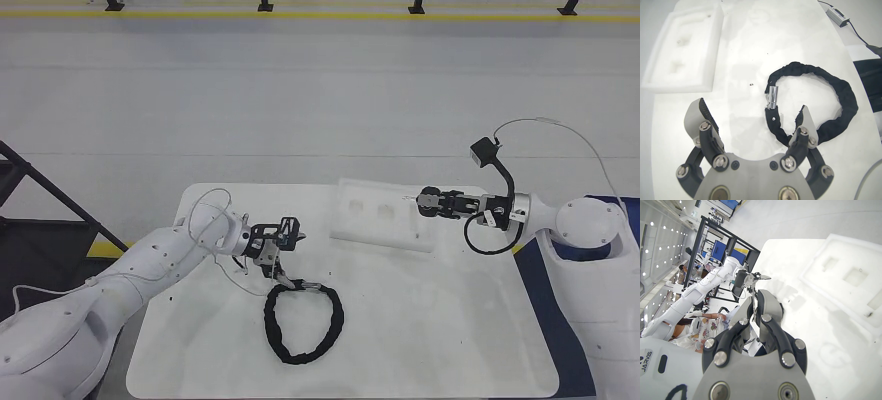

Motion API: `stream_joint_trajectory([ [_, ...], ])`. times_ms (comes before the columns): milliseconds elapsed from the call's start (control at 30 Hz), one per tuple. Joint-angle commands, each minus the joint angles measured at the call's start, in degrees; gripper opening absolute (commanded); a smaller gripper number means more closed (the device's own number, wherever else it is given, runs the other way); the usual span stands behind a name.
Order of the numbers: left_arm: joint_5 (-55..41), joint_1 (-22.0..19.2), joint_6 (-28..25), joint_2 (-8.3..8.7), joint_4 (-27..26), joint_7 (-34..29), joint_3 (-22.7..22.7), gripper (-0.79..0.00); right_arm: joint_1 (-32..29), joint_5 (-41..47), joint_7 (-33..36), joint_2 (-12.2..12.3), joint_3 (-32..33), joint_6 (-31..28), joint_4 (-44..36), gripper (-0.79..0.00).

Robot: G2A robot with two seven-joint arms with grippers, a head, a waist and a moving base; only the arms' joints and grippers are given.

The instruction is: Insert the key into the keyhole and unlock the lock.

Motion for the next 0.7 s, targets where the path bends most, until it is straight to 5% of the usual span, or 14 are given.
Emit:
stream_joint_trajectory([
  [0, 1.8, 0.8, 0.0, -0.8, -0.1, -0.2, -0.1, 0.0, 0.0, 0.0, 0.0, 0.0, 0.0, 0.0, 0.0, -0.785],
  [667, 3.3, 1.2, 0.0, -1.36, 0.0, -0.1, -0.1, 0.0, 0.0, 0.0, 0.0, 0.0, 0.0, 0.0, 0.0, -0.785],
])
